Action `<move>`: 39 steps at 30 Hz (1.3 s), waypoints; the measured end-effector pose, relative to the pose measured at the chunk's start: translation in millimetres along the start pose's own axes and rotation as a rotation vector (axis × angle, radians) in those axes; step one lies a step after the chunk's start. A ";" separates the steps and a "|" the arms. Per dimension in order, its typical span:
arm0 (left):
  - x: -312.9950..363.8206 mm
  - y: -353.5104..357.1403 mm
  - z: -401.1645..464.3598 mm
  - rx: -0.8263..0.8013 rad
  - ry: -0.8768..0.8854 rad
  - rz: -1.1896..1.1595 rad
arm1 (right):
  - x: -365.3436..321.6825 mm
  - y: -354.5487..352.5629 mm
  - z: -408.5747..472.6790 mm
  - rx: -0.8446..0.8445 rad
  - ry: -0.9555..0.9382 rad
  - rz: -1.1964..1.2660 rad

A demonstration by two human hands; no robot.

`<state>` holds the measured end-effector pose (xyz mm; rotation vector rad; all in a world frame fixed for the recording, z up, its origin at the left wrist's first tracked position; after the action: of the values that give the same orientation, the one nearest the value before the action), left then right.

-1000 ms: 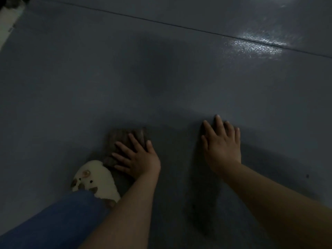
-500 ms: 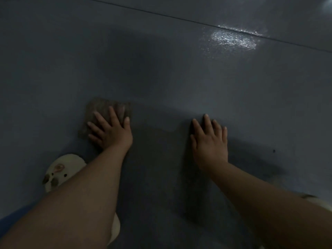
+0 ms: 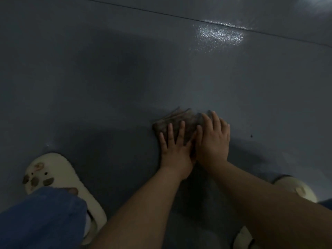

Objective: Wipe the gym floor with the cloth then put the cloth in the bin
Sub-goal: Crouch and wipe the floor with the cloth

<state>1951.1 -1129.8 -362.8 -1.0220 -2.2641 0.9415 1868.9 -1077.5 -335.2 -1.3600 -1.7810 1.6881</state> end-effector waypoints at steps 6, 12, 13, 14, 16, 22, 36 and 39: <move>-58.6 -30.4 -10.9 0.198 0.010 -0.236 | -50.1 21.8 -11.7 -0.079 -0.412 -0.056; -86.3 -30.8 -11.5 0.036 -0.154 -0.179 | -63.1 61.1 -16.8 -0.329 -0.507 -0.279; -85.0 -32.4 -11.0 0.038 -0.160 -0.159 | -64.9 60.2 -10.8 -0.318 -0.531 -0.300; -83.3 -32.8 -10.9 0.041 -0.177 -0.137 | -68.4 57.5 -2.6 -0.303 -0.556 -0.318; -79.0 -31.4 -10.5 0.055 -0.228 -0.085 | -75.1 53.6 18.6 -0.290 -0.592 -0.352; -68.3 -34.5 -3.5 0.084 -0.300 0.027 | -54.0 32.8 79.9 -0.262 -0.426 -0.330; -56.9 -35.3 -21.3 0.088 -0.288 0.091 | -3.1 46.0 -32.2 -0.213 -0.129 -0.180; -32.7 -30.4 -26.5 0.100 -0.246 0.037 | -25.7 60.0 -51.4 -0.325 -0.427 -0.221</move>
<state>1974.5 -1159.8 -327.4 -0.9517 -2.3726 1.2437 1945.3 -1077.7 -367.8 -0.9067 -2.4320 1.7113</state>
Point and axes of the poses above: each hand's wrist, its own z-axis towards the middle knuckle, its own y-axis out of the palm, x = y × z, the point moved 7 cm from there along z, towards the middle knuckle, and after that the axes turned 8 degrees about -y, right-handed, at the moved point
